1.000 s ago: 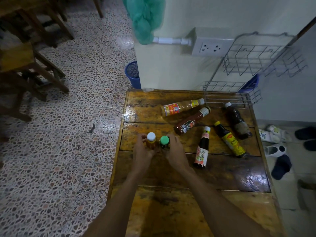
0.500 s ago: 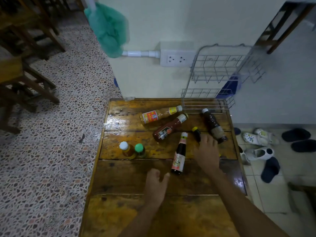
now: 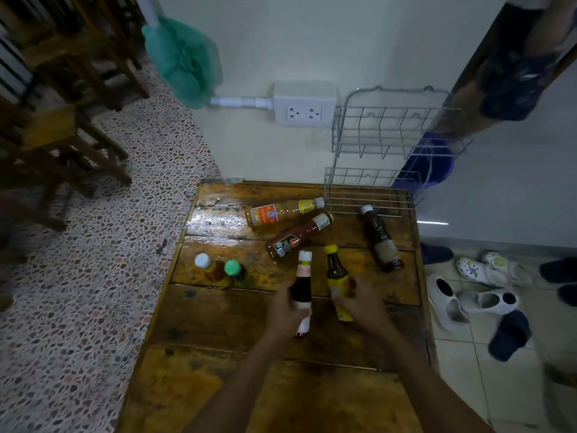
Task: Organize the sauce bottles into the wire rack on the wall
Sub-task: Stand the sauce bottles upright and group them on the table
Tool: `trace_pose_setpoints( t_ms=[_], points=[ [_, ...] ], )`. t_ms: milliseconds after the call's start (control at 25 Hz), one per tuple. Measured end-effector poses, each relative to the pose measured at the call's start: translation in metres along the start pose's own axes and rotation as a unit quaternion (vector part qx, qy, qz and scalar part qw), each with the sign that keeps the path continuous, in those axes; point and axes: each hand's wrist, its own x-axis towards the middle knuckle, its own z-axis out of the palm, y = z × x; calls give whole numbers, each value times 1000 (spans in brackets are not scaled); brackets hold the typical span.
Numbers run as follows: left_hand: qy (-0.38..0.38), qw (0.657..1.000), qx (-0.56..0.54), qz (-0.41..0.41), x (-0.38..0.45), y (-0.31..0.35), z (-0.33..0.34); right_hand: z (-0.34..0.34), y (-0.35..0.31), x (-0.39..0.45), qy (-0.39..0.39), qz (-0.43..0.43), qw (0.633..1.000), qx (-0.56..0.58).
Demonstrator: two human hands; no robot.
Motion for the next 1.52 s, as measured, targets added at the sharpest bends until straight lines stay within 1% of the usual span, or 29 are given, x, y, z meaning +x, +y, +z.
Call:
trace_pose_setpoints(
  t_ms=[80,200,320,400,520,680,1040,1280,1360,1400,1440,1520],
  points=[
    [38,998,-42,17,-37,-17,-21,17,-20,-19,-29,-16,998,51],
    [119,991,-61,17,-79,-48,-53,54,-46,-32,-42,-72,995,48],
    [222,971,-93,-1,-94,-61,-86,94,-73,-34,-54,-148,987,34],
    [255,961,-103,21,-90,-66,-107,117,-90,-34,-48,-182,982,17],
    [273,956,-98,45,-74,-66,-133,147,-111,-32,-25,-187,982,-9],
    [268,955,-101,79,-51,-61,-150,170,-124,-29,4,-181,983,-17],
    [172,975,-69,122,-22,-78,-168,193,-125,-30,17,-121,993,-5],
    [146,977,-70,140,-25,-75,-171,196,-125,-31,15,-104,994,-6],
    [124,982,-61,127,-24,-85,-171,192,-121,-30,7,-102,995,-17],
    [118,986,-48,107,-26,-92,-169,187,-117,-30,2,-96,995,-23],
    [119,989,-23,84,-30,-100,-165,179,-111,-30,0,-90,996,-28],
    [128,989,64,40,-40,-118,-151,152,-93,-30,11,-75,996,-45]
  ],
)
